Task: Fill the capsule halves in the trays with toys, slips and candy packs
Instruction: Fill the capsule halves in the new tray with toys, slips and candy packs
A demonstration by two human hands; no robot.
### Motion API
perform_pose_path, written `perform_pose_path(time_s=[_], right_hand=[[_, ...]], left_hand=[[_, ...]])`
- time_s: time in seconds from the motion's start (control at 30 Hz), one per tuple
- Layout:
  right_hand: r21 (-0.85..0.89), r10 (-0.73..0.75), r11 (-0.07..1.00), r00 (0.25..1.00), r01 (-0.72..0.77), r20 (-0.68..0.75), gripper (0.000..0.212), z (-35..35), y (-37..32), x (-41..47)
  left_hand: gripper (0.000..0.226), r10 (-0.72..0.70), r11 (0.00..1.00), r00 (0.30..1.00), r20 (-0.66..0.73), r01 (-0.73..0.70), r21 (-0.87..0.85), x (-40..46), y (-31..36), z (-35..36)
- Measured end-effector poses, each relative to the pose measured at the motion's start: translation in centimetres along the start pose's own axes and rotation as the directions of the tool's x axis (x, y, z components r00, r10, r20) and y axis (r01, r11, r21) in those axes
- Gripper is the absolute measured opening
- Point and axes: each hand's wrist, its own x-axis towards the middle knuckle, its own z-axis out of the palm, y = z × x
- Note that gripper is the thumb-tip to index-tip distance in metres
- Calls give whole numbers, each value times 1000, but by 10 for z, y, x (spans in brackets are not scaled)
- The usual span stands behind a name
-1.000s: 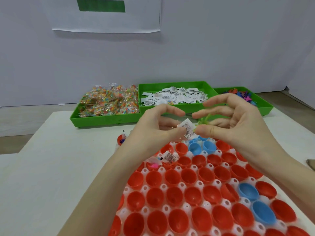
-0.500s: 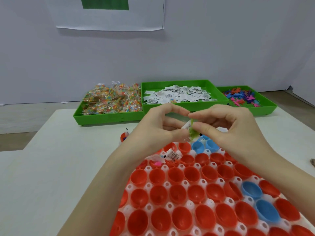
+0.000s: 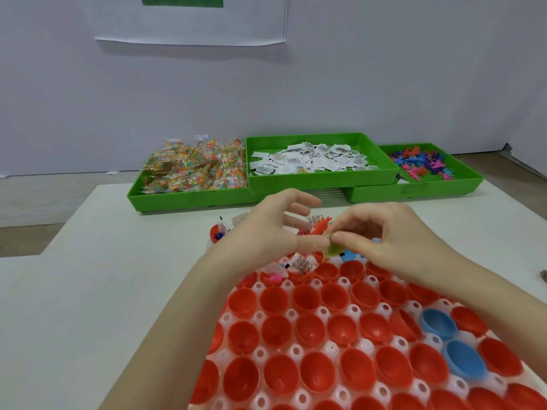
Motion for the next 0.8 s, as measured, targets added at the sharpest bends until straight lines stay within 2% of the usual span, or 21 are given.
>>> perform_pose_path(time_s=[0.1,0.17,0.33,0.43,0.6,0.8], right_hand=[[-103,33,994,998,-28,55,17,5,5,-2],[-209,46,977,996,-30,72,5,8,8,-3],[-431,-12,899,989,76,150,16,11,8,-4],[-459,-34,878,975,134,219,20,11,6,-4],[-513,-78,834,964,203,254,15,14,7,-2],[-486,-10,868,981,106,196,20,13,1,-2]], left_hand=[[36,57,967,997,-50,-42,251,0,-2,-12],[31,74,949,994,-83,-45,313,-1,-3,-21],[23,121,938,968,-221,-38,344,-4,-3,-38],[22,125,939,955,-270,-25,344,-5,-2,-42],[25,139,931,943,-302,-20,366,-5,-4,-45],[22,164,922,933,-321,-29,387,-5,-6,-49]])
